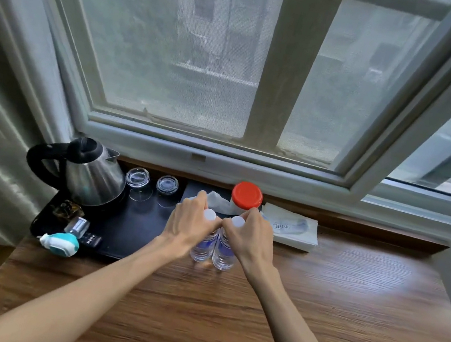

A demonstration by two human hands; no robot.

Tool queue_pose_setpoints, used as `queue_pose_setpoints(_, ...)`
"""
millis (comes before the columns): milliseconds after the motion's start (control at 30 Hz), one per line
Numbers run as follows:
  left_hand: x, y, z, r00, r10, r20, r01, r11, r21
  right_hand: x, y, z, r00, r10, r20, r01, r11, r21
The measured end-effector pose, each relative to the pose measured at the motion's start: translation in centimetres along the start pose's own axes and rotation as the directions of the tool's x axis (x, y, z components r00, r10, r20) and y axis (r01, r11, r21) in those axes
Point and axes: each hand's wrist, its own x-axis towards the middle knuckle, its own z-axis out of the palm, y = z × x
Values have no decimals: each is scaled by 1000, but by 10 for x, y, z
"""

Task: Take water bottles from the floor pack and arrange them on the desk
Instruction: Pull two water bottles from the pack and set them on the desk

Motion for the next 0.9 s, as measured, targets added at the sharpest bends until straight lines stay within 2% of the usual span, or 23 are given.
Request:
queue_pose_setpoints(267, 12, -7, -9, 998, 55, 13, -55, 998, 40, 9, -12, 6, 999, -40, -14, 39, 997, -64)
queue_pose_setpoints(500, 20, -8, -17, 998, 15, 60, -18, 999, 38, 12, -19, 10, 998, -61, -35, 58, 995, -82)
queue_pose_setpoints(667, 20, -7, -19, 995, 15, 96, -23, 997, 78, 11, -16, 12, 995, -99, -26, 92, 979, -183)
queue_pose_setpoints(800, 15, -7, -19, 995, 30, 95, -43, 990, 138, 10, -13, 13, 997, -75, -11, 70, 965, -252)
queue_pose_setpoints(900, 11, -9, -21, 994, 44, 104, -61, 983, 174, 7, -11, 15, 998, -67, -18, 63, 980, -187)
